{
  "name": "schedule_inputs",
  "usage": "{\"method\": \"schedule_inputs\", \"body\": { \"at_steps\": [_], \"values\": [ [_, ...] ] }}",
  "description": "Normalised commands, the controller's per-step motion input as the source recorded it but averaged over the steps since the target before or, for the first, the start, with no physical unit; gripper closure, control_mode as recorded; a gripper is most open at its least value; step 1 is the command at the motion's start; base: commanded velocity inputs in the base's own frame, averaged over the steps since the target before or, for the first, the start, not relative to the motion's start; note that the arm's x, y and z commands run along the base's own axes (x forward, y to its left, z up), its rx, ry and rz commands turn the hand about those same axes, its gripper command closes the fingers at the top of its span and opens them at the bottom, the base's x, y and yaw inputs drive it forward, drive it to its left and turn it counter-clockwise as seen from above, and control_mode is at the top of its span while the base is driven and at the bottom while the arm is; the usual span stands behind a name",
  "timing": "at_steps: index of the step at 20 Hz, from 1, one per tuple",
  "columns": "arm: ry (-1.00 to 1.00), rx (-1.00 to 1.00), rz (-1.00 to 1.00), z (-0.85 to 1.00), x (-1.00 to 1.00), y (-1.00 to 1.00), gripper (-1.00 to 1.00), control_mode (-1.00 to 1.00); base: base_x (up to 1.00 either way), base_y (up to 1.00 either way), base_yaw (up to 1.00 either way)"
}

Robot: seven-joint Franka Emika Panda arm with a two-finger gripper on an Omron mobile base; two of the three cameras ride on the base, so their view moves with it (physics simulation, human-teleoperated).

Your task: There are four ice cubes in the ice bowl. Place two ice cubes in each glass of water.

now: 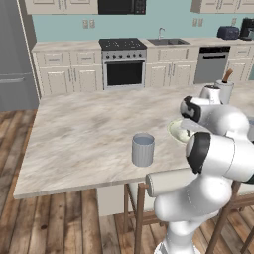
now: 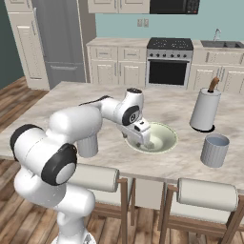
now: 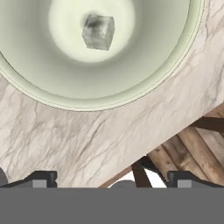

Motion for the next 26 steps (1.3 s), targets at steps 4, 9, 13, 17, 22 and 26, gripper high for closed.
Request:
{"method": "schedule_inputs", "body": {
  "at_steps": [4, 9, 13, 17, 22, 26],
  "values": [
    [0.01, 0.00, 0.00, 0.00, 0.14, -0.40, -1.00, -1.00, 0.00, 0.00, 0.00],
    [0.00, 0.00, 0.00, 0.00, 0.27, -0.23, -1.00, -1.00, 0.00, 0.00, 0.00],
    [0.00, 0.00, 0.00, 0.00, 0.31, -0.15, -1.00, -1.00, 0.00, 0.00, 0.00],
    [0.00, 0.00, 0.00, -0.02, 0.29, -0.11, -1.00, -1.00, 0.00, 0.00, 0.00],
    [0.00, 0.00, 0.00, -0.04, 0.24, -0.06, -1.00, -1.00, 0.00, 0.00, 0.00],
    [0.00, 0.00, 0.00, -0.14, 0.20, -0.01, -1.00, -1.00, 0.00, 0.00, 0.00]
  ]
}}
